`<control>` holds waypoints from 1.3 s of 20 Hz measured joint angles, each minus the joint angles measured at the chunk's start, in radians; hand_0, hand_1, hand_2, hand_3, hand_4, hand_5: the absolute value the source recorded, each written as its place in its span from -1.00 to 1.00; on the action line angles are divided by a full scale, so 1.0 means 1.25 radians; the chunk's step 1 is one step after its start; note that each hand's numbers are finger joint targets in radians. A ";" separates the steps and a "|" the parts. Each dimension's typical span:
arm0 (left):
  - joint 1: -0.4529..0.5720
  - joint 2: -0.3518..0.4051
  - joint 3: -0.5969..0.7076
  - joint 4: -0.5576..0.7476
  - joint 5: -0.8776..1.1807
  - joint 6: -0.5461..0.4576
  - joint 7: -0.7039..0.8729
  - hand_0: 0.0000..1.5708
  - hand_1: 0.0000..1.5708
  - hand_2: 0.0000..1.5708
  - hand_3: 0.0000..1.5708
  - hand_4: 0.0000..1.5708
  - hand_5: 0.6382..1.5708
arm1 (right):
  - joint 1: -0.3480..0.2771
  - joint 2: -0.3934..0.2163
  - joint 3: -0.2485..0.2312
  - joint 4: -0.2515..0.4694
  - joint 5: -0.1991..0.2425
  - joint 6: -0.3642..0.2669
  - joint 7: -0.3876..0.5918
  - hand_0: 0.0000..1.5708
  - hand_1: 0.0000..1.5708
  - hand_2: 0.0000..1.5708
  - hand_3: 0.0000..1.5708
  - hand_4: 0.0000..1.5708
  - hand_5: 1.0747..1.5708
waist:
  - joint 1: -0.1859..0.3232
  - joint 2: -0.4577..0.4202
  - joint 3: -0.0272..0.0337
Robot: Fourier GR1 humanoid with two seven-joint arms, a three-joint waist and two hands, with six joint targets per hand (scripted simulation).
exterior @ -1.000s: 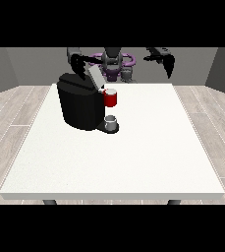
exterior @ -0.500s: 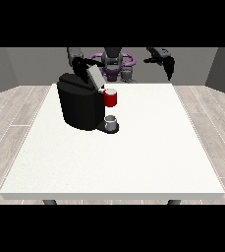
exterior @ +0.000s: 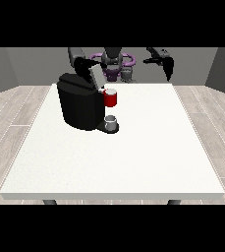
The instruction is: Insert the coffee pod into the coffee machine and close the lid
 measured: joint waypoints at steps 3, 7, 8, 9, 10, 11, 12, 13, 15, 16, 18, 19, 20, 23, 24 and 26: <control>0.005 0.014 0.010 0.017 0.004 -0.007 -0.014 -1.00 -1.00 -1.00 -1.00 -0.79 1.00 | -0.015 0.009 0.003 0.000 0.001 -0.011 0.026 -1.00 -1.00 -1.00 -1.00 -0.73 1.00 | -0.001 0.001 0.0021; -0.002 0.014 0.007 0.018 0.007 -0.004 -0.004 -1.00 -1.00 -1.00 -1.00 -0.82 1.00 | -0.033 0.012 0.007 0.005 0.008 -0.027 0.061 -1.00 -1.00 -1.00 -1.00 -0.73 1.00 | 0.006 -0.001 0.0055; -0.003 0.014 0.008 0.024 0.007 -0.004 -0.008 -1.00 -1.00 -1.00 -1.00 -0.77 1.00 | -0.038 0.012 0.010 0.002 0.008 -0.028 0.070 -1.00 -1.00 -1.00 -1.00 -0.78 1.00 | 0.004 0.001 0.0063; -0.004 0.015 0.007 0.027 0.007 -0.006 -0.011 -1.00 -1.00 -1.00 -1.00 -0.79 1.00 | -0.040 0.014 0.012 -0.001 0.009 -0.033 0.077 -1.00 -1.00 -1.00 -1.00 -0.84 1.00 | 0.005 0.002 0.0071; -0.006 0.012 0.003 0.026 0.004 -0.002 -0.010 -1.00 -1.00 -1.00 -1.00 -0.80 1.00 | -0.043 0.013 0.012 -0.002 0.010 -0.037 0.084 -1.00 -1.00 -1.00 -1.00 -0.81 1.00 | 0.007 0.003 0.0079; -0.010 0.019 0.008 0.029 0.009 -0.009 -0.011 -1.00 -1.00 -1.00 -1.00 -1.00 1.00 | -0.047 0.011 0.013 -0.006 0.009 -0.037 0.099 -1.00 -1.00 -1.00 -1.00 -0.84 1.00 | 0.009 0.005 0.0087; -0.017 0.020 0.007 0.024 0.011 -0.011 -0.009 -1.00 -1.00 -1.00 -1.00 -1.00 1.00 | -0.045 0.010 0.014 -0.008 0.010 -0.040 0.095 -1.00 -1.00 -1.00 -1.00 -0.82 1.00 | 0.013 0.010 0.0090; -0.019 0.017 0.002 0.025 0.010 -0.011 -0.008 -1.00 -1.00 -1.00 -1.00 -1.00 1.00 | -0.049 0.012 0.018 -0.009 0.011 -0.042 0.106 -1.00 -1.00 -1.00 -1.00 -0.86 1.00 | 0.017 0.011 0.0099; -0.019 0.010 -0.006 0.023 0.006 -0.009 -0.020 -1.00 -1.00 -1.00 -1.00 -0.75 1.00 | -0.053 0.012 0.025 -0.011 0.010 -0.037 0.119 -1.00 -1.00 -1.00 -1.00 -0.85 1.00 | 0.018 0.012 0.0105; -0.016 0.005 -0.016 0.014 0.003 -0.010 -0.014 -1.00 -1.00 -1.00 -1.00 -0.77 1.00 | -0.050 0.016 0.028 -0.009 0.014 -0.044 0.122 -1.00 -1.00 -1.00 -1.00 -0.91 1.00 | 0.026 0.004 0.0105; -0.015 -0.003 -0.019 0.016 -0.003 0.001 -0.031 -1.00 -1.00 -1.00 -1.00 -0.76 1.00 | -0.066 0.019 0.048 -0.016 0.029 -0.034 0.113 -1.00 -1.00 -1.00 -1.00 -0.84 1.00 | 0.024 0.000 0.0071; -0.014 -0.014 -0.030 0.008 -0.010 0.007 -0.033 -1.00 -1.00 -1.00 -1.00 -0.79 1.00 | -0.072 0.025 0.054 -0.015 0.034 -0.036 0.102 -1.00 -1.00 -1.00 -1.00 -0.96 1.00 | 0.030 -0.002 0.0058; -0.015 -0.018 -0.031 0.010 -0.013 0.013 -0.041 -1.00 -1.00 -1.00 -1.00 -0.82 1.00 | -0.076 0.033 0.065 -0.019 0.041 -0.035 0.094 -1.00 -1.00 -1.00 -1.00 -0.91 1.00 | 0.027 -0.002 0.0049; -0.003 -0.027 -0.041 -0.001 -0.012 0.012 -0.057 -1.00 -1.00 -1.00 -1.00 -0.76 1.00 | -0.066 0.047 0.079 -0.021 0.046 -0.022 0.045 -1.00 -1.00 -1.00 -1.00 -0.67 1.00 | 0.025 -0.007 0.0031; 0.008 -0.034 -0.044 0.003 -0.014 0.016 -0.065 -1.00 -1.00 -1.00 -1.00 -0.76 1.00 | -0.055 0.063 0.091 -0.029 0.047 -0.020 0.037 -1.00 -1.00 -1.00 -1.00 -0.55 1.00 | 0.017 -0.018 0.0030; 0.027 -0.041 -0.048 0.001 -0.017 0.022 -0.076 -1.00 -1.00 -1.00 -1.00 -0.76 1.00 | -0.022 0.083 0.106 -0.044 0.039 -0.004 0.005 -1.00 -1.00 -1.00 -1.00 -0.66 1.00 | 0.003 -0.035 0.0024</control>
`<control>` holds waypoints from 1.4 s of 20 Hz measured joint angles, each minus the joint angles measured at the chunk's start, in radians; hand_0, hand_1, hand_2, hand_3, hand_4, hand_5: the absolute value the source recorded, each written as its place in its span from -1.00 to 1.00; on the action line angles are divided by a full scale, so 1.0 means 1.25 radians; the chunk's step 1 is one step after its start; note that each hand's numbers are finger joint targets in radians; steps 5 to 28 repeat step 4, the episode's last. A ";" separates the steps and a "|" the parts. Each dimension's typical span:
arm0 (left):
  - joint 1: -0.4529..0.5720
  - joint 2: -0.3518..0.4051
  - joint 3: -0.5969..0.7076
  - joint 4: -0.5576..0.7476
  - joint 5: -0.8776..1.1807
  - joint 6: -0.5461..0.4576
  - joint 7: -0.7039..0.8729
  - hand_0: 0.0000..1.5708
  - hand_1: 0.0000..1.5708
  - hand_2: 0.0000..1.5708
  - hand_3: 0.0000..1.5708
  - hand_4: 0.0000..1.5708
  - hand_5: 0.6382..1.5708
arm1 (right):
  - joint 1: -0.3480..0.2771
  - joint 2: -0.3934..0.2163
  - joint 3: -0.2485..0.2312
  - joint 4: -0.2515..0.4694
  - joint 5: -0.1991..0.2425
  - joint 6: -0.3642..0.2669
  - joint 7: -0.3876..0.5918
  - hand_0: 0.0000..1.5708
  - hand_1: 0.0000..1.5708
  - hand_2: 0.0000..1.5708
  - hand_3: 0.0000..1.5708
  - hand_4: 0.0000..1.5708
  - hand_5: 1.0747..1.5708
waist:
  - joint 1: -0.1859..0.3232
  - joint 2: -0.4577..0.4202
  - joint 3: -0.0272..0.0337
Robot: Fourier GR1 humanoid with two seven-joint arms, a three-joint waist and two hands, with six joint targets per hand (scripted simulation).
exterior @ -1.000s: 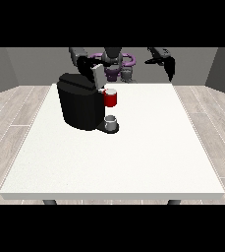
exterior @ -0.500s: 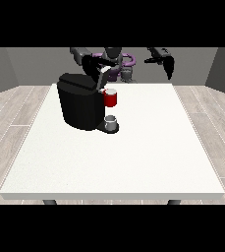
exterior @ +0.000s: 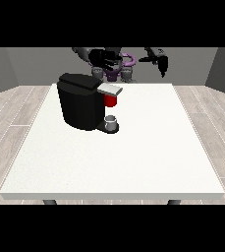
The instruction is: Insert the coffee pod into the coffee machine and close the lid
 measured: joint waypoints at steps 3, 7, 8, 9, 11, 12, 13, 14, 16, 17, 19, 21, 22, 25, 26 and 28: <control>0.022 -0.003 0.002 0.009 -0.001 0.009 0.006 -1.00 -1.00 -1.00 -1.00 -0.76 1.00 | 0.079 0.019 0.033 -0.031 -0.047 -0.001 -0.024 -1.00 -1.00 -1.00 -1.00 -0.68 1.00 | -0.027 -0.039 -0.0003; 0.025 0.005 0.012 0.012 0.005 0.007 0.005 -1.00 -1.00 -1.00 -1.00 -0.76 1.00 | 0.104 0.022 0.042 -0.042 -0.057 -0.007 -0.027 -1.00 -1.00 -1.00 -1.00 -0.80 1.00 | -0.038 -0.048 -0.0004; 0.025 0.005 0.012 0.012 0.005 0.007 0.005 -1.00 -1.00 -1.00 -1.00 -0.76 1.00 | 0.104 0.022 0.042 -0.042 -0.057 -0.007 -0.027 -1.00 -1.00 -1.00 -1.00 -0.80 1.00 | -0.038 -0.048 -0.0004; 0.025 0.005 0.012 0.012 0.005 0.007 0.005 -1.00 -1.00 -1.00 -1.00 -0.76 1.00 | 0.104 0.022 0.042 -0.042 -0.057 -0.007 -0.027 -1.00 -1.00 -1.00 -1.00 -0.80 1.00 | -0.038 -0.048 -0.0004; 0.025 0.005 0.012 0.012 0.005 0.007 0.005 -1.00 -1.00 -1.00 -1.00 -0.76 1.00 | 0.104 0.022 0.042 -0.042 -0.057 -0.007 -0.027 -1.00 -1.00 -1.00 -1.00 -0.80 1.00 | -0.038 -0.048 -0.0004; 0.025 0.005 0.012 0.012 0.005 0.007 0.005 -1.00 -1.00 -1.00 -1.00 -0.76 1.00 | 0.104 0.022 0.042 -0.042 -0.057 -0.007 -0.027 -1.00 -1.00 -1.00 -1.00 -0.80 1.00 | -0.038 -0.048 -0.0004; 0.025 0.005 0.012 0.012 0.005 0.007 0.005 -1.00 -1.00 -1.00 -1.00 -0.76 1.00 | 0.104 0.022 0.042 -0.042 -0.057 -0.007 -0.027 -1.00 -1.00 -1.00 -1.00 -0.80 1.00 | -0.038 -0.048 -0.0004; 0.025 0.005 0.012 0.012 0.005 0.007 0.005 -1.00 -1.00 -1.00 -1.00 -0.76 1.00 | 0.104 0.022 0.042 -0.042 -0.057 -0.007 -0.027 -1.00 -1.00 -1.00 -1.00 -0.80 1.00 | -0.038 -0.048 -0.0004; 0.025 0.005 0.012 0.012 0.005 0.007 0.005 -1.00 -1.00 -1.00 -1.00 -0.76 1.00 | 0.104 0.022 0.042 -0.042 -0.057 -0.007 -0.027 -1.00 -1.00 -1.00 -1.00 -0.80 1.00 | -0.038 -0.048 -0.0004; 0.025 0.005 0.012 0.012 0.005 0.007 0.005 -1.00 -1.00 -1.00 -1.00 -0.76 1.00 | 0.104 0.022 0.042 -0.042 -0.057 -0.007 -0.027 -1.00 -1.00 -1.00 -1.00 -0.80 1.00 | -0.038 -0.048 -0.0004; 0.025 0.005 0.012 0.012 0.005 0.007 0.005 -1.00 -1.00 -1.00 -1.00 -0.76 1.00 | 0.104 0.022 0.042 -0.042 -0.057 -0.007 -0.027 -1.00 -1.00 -1.00 -1.00 -0.80 1.00 | -0.038 -0.048 -0.0004; 0.025 0.005 0.012 0.012 0.005 0.007 0.005 -1.00 -1.00 -1.00 -1.00 -0.76 1.00 | 0.104 0.022 0.042 -0.042 -0.057 -0.007 -0.027 -1.00 -1.00 -1.00 -1.00 -0.80 1.00 | -0.038 -0.048 -0.0004; 0.025 0.005 0.012 0.012 0.005 0.007 0.005 -1.00 -1.00 -1.00 -1.00 -0.76 1.00 | 0.104 0.022 0.042 -0.042 -0.057 -0.007 -0.027 -1.00 -1.00 -1.00 -1.00 -0.80 1.00 | -0.038 -0.048 -0.0004; 0.025 0.005 0.012 0.012 0.005 0.007 0.005 -1.00 -1.00 -1.00 -1.00 -0.76 1.00 | 0.104 0.022 0.042 -0.042 -0.057 -0.007 -0.027 -1.00 -1.00 -1.00 -1.00 -0.80 1.00 | -0.038 -0.048 -0.0004; 0.025 0.005 0.012 0.012 0.005 0.007 0.005 -1.00 -1.00 -1.00 -1.00 -0.76 1.00 | 0.104 0.022 0.042 -0.042 -0.057 -0.007 -0.027 -1.00 -1.00 -1.00 -1.00 -0.80 1.00 | -0.038 -0.048 -0.0004; 0.025 0.005 0.012 0.012 0.005 0.007 0.005 -1.00 -1.00 -1.00 -1.00 -0.76 1.00 | 0.104 0.022 0.042 -0.042 -0.057 -0.007 -0.027 -1.00 -1.00 -1.00 -1.00 -0.80 1.00 | -0.038 -0.048 -0.0004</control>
